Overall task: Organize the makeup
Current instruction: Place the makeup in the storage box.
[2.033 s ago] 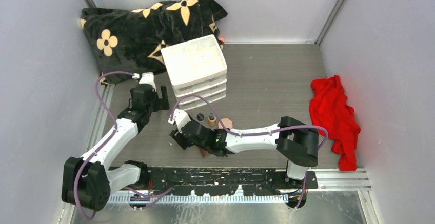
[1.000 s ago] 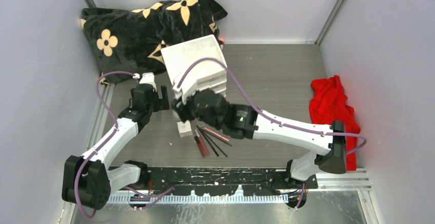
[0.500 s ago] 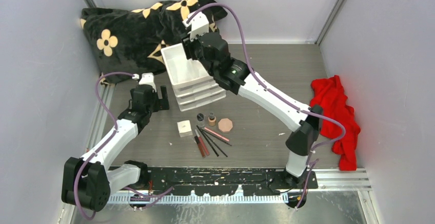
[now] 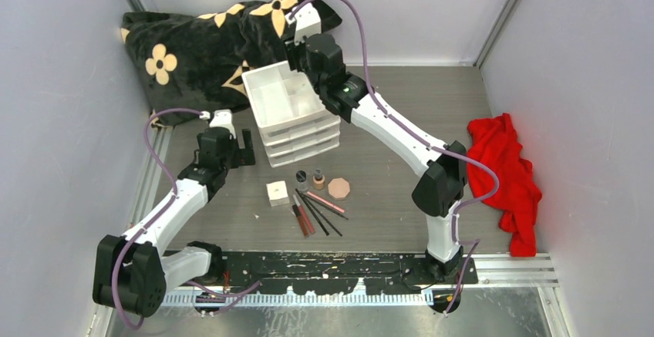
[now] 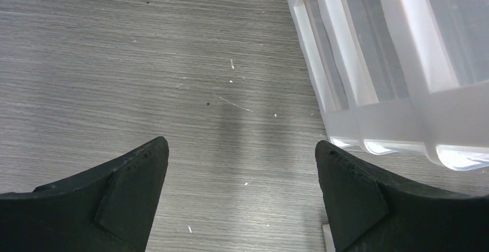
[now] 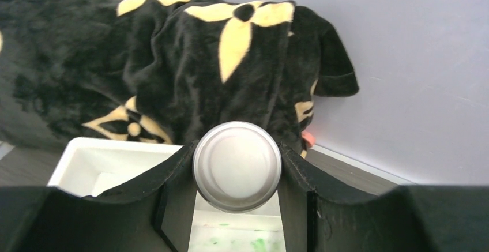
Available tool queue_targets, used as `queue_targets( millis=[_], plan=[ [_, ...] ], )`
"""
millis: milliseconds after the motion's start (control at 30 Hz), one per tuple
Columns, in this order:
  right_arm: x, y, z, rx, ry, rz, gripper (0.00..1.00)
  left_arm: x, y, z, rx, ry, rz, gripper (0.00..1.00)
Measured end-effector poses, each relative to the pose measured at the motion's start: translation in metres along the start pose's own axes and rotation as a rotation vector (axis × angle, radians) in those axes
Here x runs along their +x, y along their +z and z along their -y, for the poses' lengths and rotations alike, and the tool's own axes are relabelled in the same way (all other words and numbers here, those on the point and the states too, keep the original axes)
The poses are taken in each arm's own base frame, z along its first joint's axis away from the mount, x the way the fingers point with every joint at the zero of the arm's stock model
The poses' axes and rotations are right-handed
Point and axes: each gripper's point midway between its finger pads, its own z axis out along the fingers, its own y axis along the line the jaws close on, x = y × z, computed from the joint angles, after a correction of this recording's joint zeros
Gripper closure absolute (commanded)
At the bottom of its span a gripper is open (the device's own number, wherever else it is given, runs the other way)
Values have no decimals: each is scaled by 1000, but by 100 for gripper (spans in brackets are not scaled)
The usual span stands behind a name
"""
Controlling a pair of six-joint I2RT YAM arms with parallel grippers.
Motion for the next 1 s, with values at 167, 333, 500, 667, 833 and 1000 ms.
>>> queue_targets(
  millis=[167,333,500,667,833,1000],
  plan=[
    [-4,6,25,47,10,12,99,1,3,2,9,0,-5,3],
    [-13,10,40,81,20,32,99,1,3,4,15,0,-3,3],
    [-11,18,43,89,31,36,99,1,3,4,15,0,-3,3],
    [8,25,39,86,31,3,99,1,3,4,15,-1,-3,3],
    [11,21,41,93,41,13,99,1,3,3,15,0,-3,3],
    [17,14,43,95,48,4,99,1,3,3,15,0,-4,3]
  ],
)
